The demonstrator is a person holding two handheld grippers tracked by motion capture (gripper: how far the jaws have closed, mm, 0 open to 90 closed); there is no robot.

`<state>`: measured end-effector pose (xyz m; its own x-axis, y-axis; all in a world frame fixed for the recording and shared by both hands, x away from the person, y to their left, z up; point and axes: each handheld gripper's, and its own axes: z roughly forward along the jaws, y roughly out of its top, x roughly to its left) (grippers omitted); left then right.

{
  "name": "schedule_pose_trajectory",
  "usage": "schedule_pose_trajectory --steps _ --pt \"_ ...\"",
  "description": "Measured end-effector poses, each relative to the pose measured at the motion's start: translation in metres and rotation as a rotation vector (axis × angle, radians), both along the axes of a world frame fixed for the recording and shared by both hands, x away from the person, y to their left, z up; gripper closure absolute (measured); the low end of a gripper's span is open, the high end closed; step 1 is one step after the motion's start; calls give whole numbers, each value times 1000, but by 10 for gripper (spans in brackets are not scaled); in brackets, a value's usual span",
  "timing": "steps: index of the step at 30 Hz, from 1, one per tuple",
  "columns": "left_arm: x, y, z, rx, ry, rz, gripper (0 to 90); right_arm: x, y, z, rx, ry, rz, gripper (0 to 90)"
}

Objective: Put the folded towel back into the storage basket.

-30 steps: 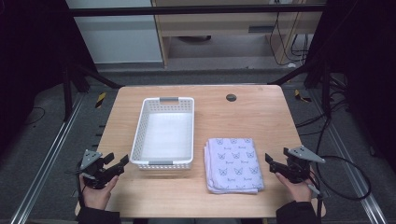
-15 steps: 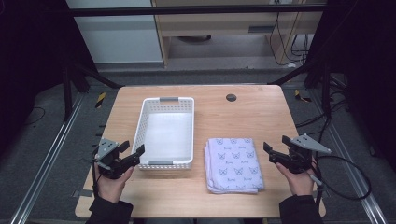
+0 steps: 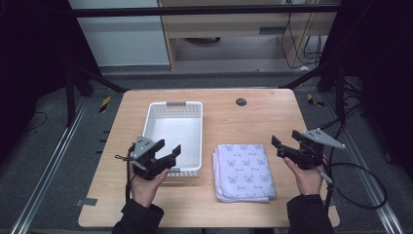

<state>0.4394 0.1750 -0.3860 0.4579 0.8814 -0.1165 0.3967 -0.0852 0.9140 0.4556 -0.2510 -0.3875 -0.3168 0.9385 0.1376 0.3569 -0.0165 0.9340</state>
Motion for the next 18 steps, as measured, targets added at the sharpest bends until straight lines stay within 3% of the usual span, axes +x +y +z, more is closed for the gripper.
schedule_pose_trajectory --steps 5,18 --pt "-1 -22 -3 -4 -4 -24 354 5 5 4 -17 3 13 228" --pt "-8 -50 -9 -3 11 -56 371 17 15 0 -17 12 22 247"
